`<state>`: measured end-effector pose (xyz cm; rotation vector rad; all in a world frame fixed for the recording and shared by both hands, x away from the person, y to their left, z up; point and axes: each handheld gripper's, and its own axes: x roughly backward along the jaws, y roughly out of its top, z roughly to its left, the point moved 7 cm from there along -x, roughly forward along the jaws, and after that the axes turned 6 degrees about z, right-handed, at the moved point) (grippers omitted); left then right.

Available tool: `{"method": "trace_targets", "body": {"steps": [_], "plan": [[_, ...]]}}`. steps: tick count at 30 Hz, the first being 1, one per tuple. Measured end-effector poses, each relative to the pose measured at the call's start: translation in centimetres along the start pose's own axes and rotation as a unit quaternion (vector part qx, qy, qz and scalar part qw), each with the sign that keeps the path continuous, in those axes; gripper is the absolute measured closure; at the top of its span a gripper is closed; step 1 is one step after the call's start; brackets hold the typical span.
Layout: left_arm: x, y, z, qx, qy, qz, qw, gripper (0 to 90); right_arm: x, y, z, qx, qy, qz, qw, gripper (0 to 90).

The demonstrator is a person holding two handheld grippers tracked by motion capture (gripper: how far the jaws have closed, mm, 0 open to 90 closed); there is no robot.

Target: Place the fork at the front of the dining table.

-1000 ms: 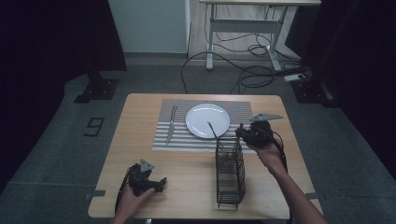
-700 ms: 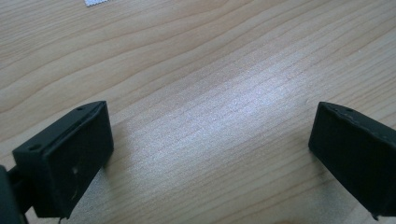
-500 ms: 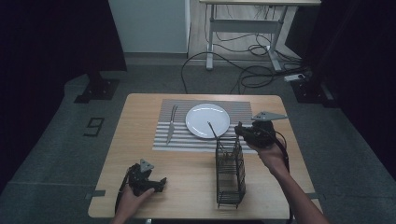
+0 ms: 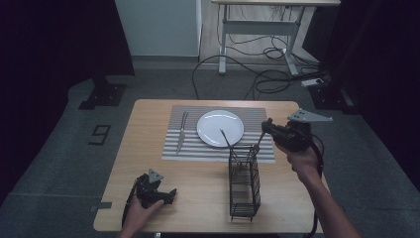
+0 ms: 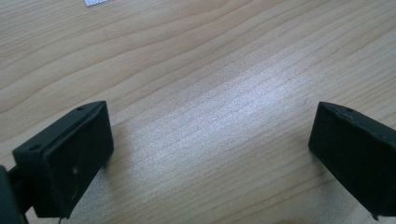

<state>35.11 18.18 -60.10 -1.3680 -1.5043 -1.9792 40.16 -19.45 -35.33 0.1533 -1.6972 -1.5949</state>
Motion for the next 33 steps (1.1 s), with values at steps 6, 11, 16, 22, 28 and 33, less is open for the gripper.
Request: {"method": "trace_targets", "body": {"steps": [6, 11, 16, 22, 28, 33], "plan": [[0.0, 0.0, 0.0, 0.0, 0.0, 0.0, 1.0, 0.0, 1.9, 0.5, -1.4, -0.009, -0.01, -0.015, 0.9998, 86.6], [0.0, 0.0, 0.0, 0.0, 0.0, 0.0, 1.0, 0.0, 3.3, 0.5, -2.8, -0.013, -0.027, -0.023, 0.9993, 86.6], [0.0, 0.0, 0.0, 0.0, 0.0, 0.0, 1.0, 0.0, 4.1, 0.1, -4.1, -0.018, -0.044, -0.022, 0.9986, 86.6], [0.0, 0.0, 0.0, 0.0, 0.0, 0.0, 1.0, 0.0, 2.5, -1.5, -5.1, -0.023, -0.052, -0.003, 0.9984, 86.6], [0.0, 0.0, 0.0, 0.0, 0.0, 0.0, 1.0, 0.0, 0.5, -3.1, -5.9, -0.035, -0.055, 0.012, 0.9978, 86.6], [0.0, 0.0, 0.0, 0.0, 0.0, 0.0, 1.0, 0.0, -0.4, -3.8, -6.3, -0.039, -0.061, 0.018, 0.9972, 86.6]]}}
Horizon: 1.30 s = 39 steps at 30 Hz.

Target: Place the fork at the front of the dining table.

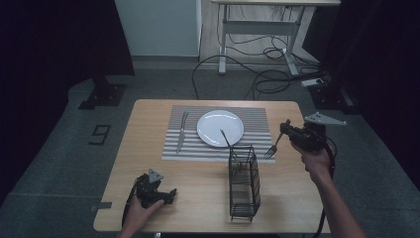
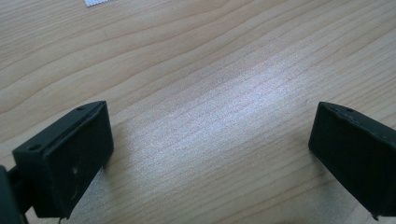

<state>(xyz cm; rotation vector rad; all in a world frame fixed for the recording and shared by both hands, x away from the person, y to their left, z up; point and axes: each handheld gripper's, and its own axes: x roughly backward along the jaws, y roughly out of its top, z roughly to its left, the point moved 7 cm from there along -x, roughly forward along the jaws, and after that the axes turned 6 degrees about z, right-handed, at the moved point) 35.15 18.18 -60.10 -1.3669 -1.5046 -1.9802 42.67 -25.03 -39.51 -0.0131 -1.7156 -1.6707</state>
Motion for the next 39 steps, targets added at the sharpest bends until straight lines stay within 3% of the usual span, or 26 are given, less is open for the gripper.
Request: {"method": "trace_targets", "body": {"steps": [8, 15, 20, 28, 34, 39], "plan": [[0.0, 0.0, 0.0, 0.0, 0.0, 0.0, 1.0, 0.0, -1.9, -1.1, -0.4, 0.003, -0.009, 0.014, 0.9999, 86.6], [0.0, 0.0, 0.0, 0.0, 0.0, 0.0, 1.0, 0.0, -5.1, -2.6, -0.1, 0.021, -0.023, 0.034, 0.999, 86.5], [0.0, 0.0, 0.0, -0.001, 0.0, 0.0, 1.0, 0.0, -6.6, -3.0, -0.2, 0.017, -0.029, 0.039, 0.9987, 86.5], [0.0, 0.0, 0.0, 0.0, 0.0, 0.0, 1.0, 0.0, -8.2, -3.8, -0.6, 0.022, -0.047, 0.04, 0.9979, 86.4], [0.0, 0.0, 0.0, 0.0, 0.0, 0.0, 1.0, 0.0, -8.5, -3.9, -0.8, 0.014, -0.045, 0.033, 0.9983, 86.2], [0.0, 0.0, 0.0, 0.0, 0.0, 0.0, 1.0, 0.0, -9.3, -4.7, -0.6, 0.017, -0.043, 0.048, 0.9978, 85.1]]}}
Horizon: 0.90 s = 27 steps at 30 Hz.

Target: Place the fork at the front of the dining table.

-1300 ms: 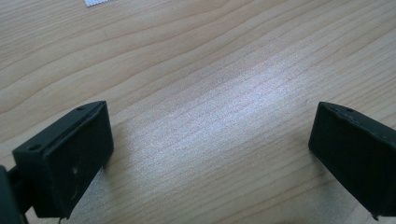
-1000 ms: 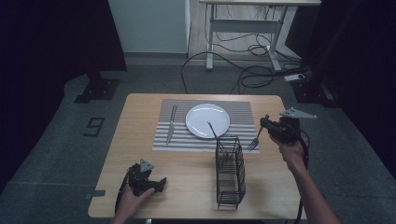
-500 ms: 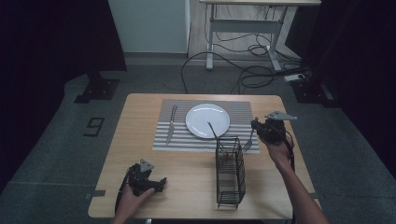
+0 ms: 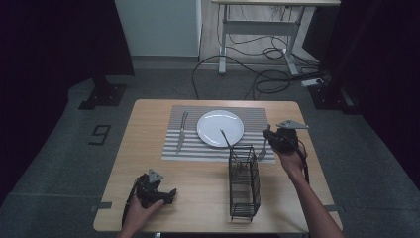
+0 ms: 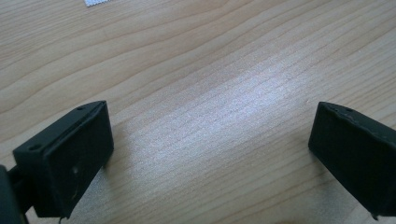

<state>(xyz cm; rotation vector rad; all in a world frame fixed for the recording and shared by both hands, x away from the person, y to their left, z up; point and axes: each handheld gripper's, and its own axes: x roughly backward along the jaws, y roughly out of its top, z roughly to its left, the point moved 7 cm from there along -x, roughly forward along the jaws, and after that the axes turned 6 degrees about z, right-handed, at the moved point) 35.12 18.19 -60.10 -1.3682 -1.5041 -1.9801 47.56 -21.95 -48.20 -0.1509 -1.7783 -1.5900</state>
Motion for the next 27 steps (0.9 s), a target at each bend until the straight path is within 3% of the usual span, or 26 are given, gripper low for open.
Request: {"method": "trace_targets", "body": {"steps": [27], "plan": [[0.0, 0.0, 0.0, 0.0, 0.0, 0.0, 1.0, 0.0, -3.1, -3.4, -0.1, -0.008, -0.009, 0.039, 0.9992, 85.2]]}}
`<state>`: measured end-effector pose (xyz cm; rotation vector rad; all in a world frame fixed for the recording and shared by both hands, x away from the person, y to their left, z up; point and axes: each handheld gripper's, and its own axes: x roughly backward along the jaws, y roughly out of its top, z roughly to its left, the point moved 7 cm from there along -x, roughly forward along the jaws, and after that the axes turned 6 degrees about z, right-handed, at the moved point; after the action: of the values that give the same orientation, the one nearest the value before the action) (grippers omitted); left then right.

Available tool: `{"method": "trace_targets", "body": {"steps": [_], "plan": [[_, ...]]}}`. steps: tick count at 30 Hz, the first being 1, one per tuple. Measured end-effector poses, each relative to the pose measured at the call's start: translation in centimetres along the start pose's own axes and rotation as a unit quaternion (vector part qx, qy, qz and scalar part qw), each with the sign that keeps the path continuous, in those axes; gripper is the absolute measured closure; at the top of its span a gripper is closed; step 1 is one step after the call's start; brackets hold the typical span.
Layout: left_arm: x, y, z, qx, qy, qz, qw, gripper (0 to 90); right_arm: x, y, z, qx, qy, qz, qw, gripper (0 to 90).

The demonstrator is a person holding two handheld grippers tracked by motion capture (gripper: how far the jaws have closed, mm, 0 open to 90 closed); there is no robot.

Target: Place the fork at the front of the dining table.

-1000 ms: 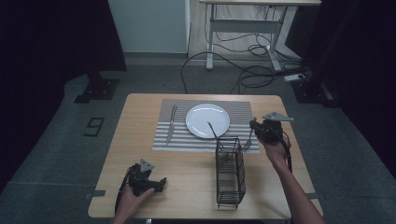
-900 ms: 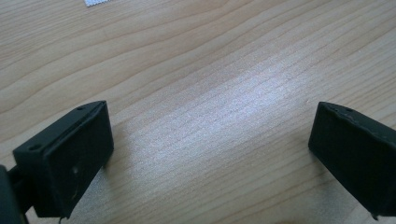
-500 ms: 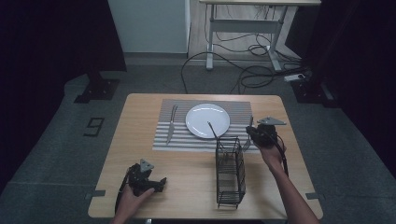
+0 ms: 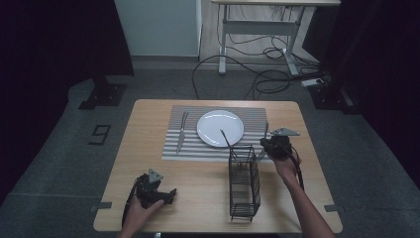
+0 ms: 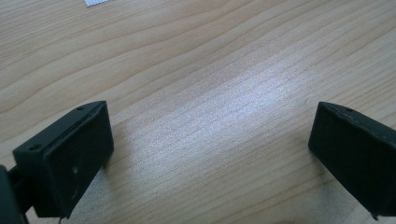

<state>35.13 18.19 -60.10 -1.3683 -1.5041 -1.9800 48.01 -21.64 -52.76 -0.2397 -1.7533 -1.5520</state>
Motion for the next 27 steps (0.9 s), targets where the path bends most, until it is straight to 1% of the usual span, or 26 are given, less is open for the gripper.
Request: {"method": "trace_targets", "body": {"steps": [6, 10, 13, 16, 18, 21, 22, 27], "plan": [[0.0, 0.0, 0.0, 0.0, 0.0, 0.0, 1.0, 0.0, -0.3, 0.2, 0.0, 0.007, -0.009, 0.001, 0.9999, 85.8], [0.0, 0.0, 0.0, 0.0, 0.0, 0.0, 1.0, 0.0, -0.8, 0.5, -0.2, 0.007, -0.012, 0.002, 0.9999, 86.1], [0.0, 0.0, 0.0, 0.0, 0.0, 0.0, 1.0, 0.0, -1.3, 0.6, -0.6, -0.004, -0.012, -0.001, 0.9999, 86.2], [0.0, 0.0, 0.0, 0.0, 0.0, 0.0, 1.0, 0.0, -1.7, 0.7, -1.0, -0.017, -0.011, 0.004, 0.9998, 86.0], [0.0, 0.0, 0.0, 0.0, 0.0, 0.0, 1.0, 0.0, -1.9, 0.8, -1.1, -0.017, -0.011, 0.006, 0.9998, 86.0], [0.0, 0.0, 0.0, 0.0, 0.0, 0.0, 1.0, 0.0, -2.6, 1.1, -1.0, -0.016, -0.014, 0.012, 0.9997, 86.0], [0.0, 0.0, 0.0, 0.0, 0.0, 0.0, 1.0, 0.0, -2.8, 1.2, -1.0, -0.017, -0.015, 0.01, 0.9997, 86.1], [0.0, 0.0, 0.1, 0.002, 0.002, 0.0, 1.0, 0.0, -3.8, 1.2, -1.4, -0.037, -0.018, 0.009, 0.9991, 85.9]]}}
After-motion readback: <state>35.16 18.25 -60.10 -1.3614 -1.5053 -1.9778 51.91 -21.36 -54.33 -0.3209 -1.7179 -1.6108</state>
